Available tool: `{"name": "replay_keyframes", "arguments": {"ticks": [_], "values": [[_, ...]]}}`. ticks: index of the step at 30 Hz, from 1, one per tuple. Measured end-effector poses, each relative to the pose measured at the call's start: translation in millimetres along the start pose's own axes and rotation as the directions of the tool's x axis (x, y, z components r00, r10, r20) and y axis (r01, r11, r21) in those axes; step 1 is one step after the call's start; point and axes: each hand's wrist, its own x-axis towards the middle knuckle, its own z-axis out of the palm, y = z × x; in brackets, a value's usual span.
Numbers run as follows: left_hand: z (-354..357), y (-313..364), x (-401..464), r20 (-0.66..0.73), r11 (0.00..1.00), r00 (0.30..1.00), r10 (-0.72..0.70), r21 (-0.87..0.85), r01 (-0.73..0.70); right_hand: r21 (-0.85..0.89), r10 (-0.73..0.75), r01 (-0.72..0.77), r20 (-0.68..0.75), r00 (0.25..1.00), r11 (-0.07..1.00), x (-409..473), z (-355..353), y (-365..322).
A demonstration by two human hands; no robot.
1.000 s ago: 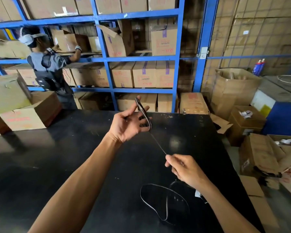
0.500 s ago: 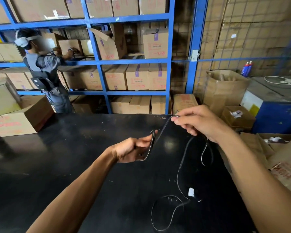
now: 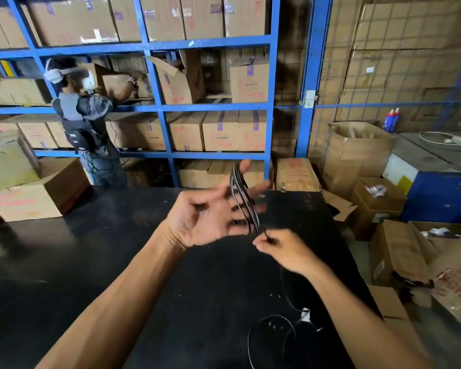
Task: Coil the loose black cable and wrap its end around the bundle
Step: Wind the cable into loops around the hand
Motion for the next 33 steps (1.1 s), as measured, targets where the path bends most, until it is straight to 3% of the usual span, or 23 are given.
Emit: {"name": "replay_keyframes", "arguments": {"ticks": [3,5,7,10,13,18,24,26,29,33], "values": [[-11.3,25.5,3.5,-0.125,0.993,0.985,0.116,0.052,-0.110,0.305,0.098,-0.121,0.090,0.991,0.945,-22.5,37.5,8.3],[-24.9,39.4,2.1,-0.304,0.980,0.933,0.194,0.103,-0.170,0.319,0.113,-0.144,0.115,0.987,0.937,-38.4,50.6,11.7],[-41.4,50.4,-3.0,-0.503,0.962,0.820,0.273,0.137,-0.236,0.206,0.065,-0.077,0.065,0.996,0.975,-51.8,53.5,15.7],[-66.6,57.6,-18.0,-0.700,0.948,0.642,0.313,0.188,-0.256,0.185,-0.086,0.095,-0.058,0.995,0.978,-67.9,44.6,10.7],[-86.0,50.9,-39.3,-0.776,0.968,0.579,0.251,0.195,-0.158,0.237,-0.210,0.268,-0.244,0.947,0.934,-72.4,21.8,-7.0],[-103.9,12.9,-59.2,-0.776,0.989,0.625,0.090,0.144,0.037,0.180,-0.351,0.486,-0.490,0.798,0.855,-69.4,-32.3,-54.0],[-102.4,-36.3,-51.3,-0.692,0.986,0.708,-0.140,-0.032,0.165,0.109,-0.336,0.501,-0.619,0.710,0.858,-44.2,-69.8,-98.5],[-91.6,-51.1,-42.6,-0.623,0.958,0.740,-0.255,-0.058,0.281,0.007,-0.373,0.476,-0.609,0.700,0.880,-31.3,-76.5,-108.5],[-66.2,-71.7,-29.6,-0.496,0.862,0.761,-0.418,0.047,0.504,-0.098,-0.383,0.400,-0.563,0.733,0.911,-5.8,-86.9,-113.0],[-32.4,-81.0,-18.6,-0.302,0.818,0.808,-0.505,0.129,0.560,-0.120,-0.273,0.247,-0.514,0.813,0.961,25.0,-94.7,-103.1]]}}
